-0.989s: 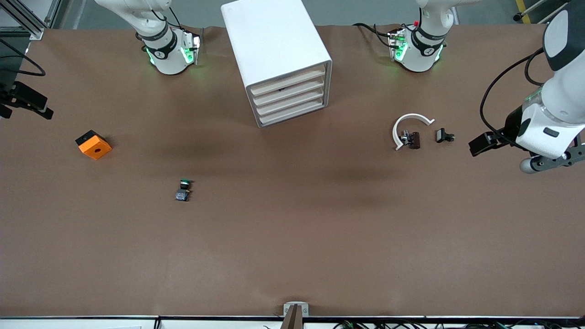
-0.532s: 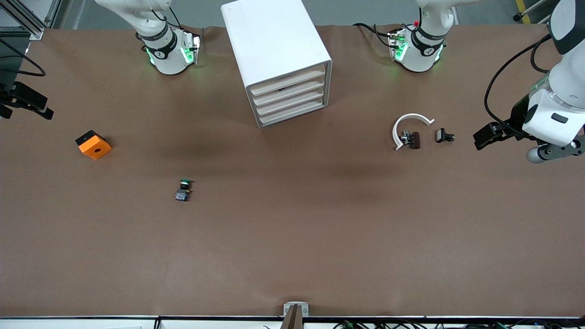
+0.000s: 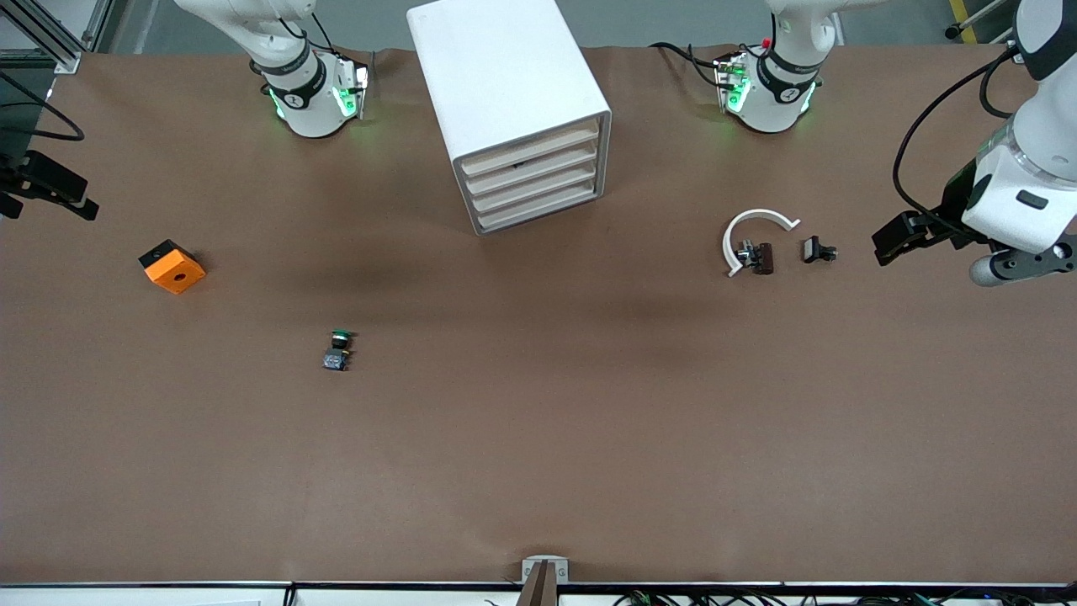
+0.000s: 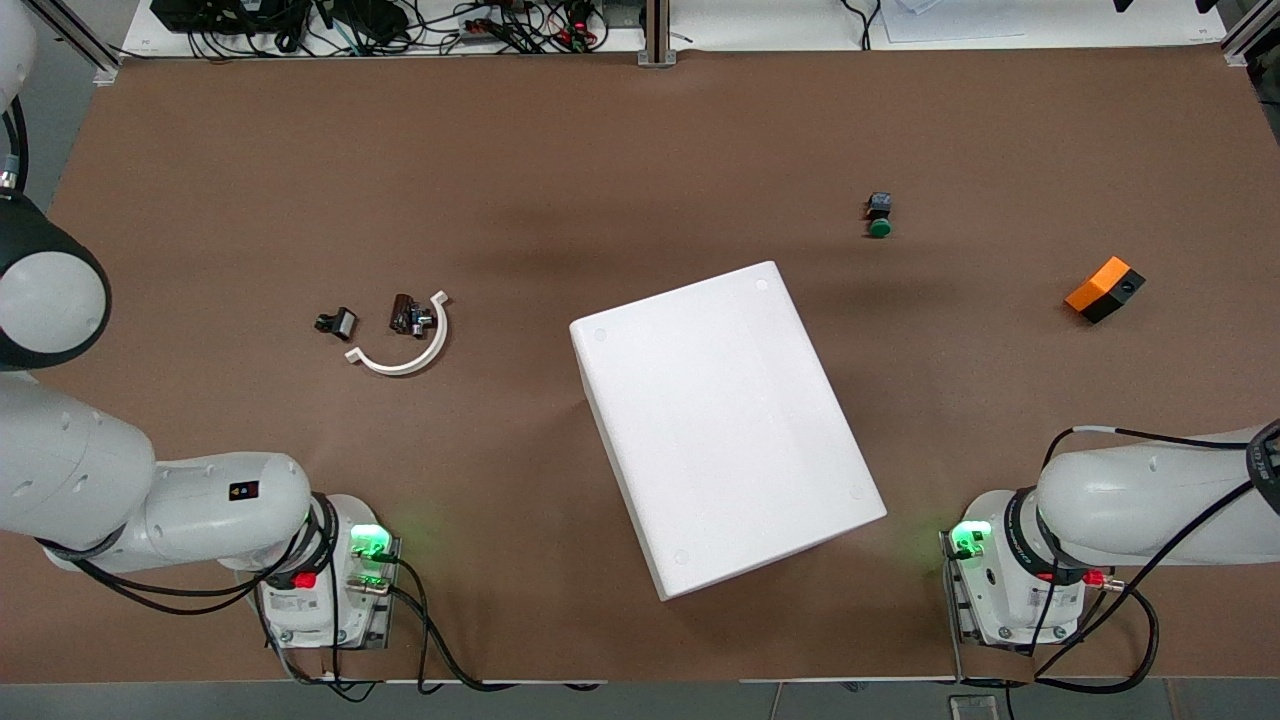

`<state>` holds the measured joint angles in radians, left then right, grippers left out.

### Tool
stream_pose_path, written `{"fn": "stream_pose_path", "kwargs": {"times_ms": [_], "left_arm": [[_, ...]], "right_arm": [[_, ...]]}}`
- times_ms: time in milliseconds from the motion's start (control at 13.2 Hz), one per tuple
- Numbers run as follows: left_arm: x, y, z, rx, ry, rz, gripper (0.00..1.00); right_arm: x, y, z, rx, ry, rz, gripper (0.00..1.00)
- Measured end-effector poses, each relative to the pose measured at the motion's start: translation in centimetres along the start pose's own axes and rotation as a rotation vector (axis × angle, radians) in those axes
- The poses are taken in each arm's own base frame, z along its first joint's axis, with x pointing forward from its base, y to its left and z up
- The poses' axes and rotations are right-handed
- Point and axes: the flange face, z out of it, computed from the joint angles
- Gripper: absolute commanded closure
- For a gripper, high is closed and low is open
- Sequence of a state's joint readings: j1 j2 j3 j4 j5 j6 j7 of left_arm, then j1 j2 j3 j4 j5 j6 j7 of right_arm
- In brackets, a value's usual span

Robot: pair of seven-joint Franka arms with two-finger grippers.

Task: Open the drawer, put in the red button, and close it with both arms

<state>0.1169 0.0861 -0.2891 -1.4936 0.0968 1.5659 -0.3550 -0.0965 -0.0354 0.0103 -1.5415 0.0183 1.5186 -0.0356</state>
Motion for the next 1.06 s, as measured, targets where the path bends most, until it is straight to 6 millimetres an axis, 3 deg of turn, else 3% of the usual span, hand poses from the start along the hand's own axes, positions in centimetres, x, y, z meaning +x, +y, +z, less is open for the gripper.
{"fn": "stream_pose_path", "kwargs": {"times_ms": [456,684,1065], "left_arm": [[-1.2,-1.5,-1.7,-0.022,-0.012,0.087,0.0],[-2.3,-1.2,-2.7,-0.02,-0.017,0.118,0.0],[-3.3,-1.2,-3.3,-0.031,-0.02,0.133,0.0]], "right_arm": [[0.0,-0.8,0.0,0.001,0.0,-0.017,0.0],[0.0,-1.9,-0.2,0.0,0.003,-0.037,0.0],[0.0,-1.8,-0.2,-0.001,0.005,-0.036,0.0]]}}
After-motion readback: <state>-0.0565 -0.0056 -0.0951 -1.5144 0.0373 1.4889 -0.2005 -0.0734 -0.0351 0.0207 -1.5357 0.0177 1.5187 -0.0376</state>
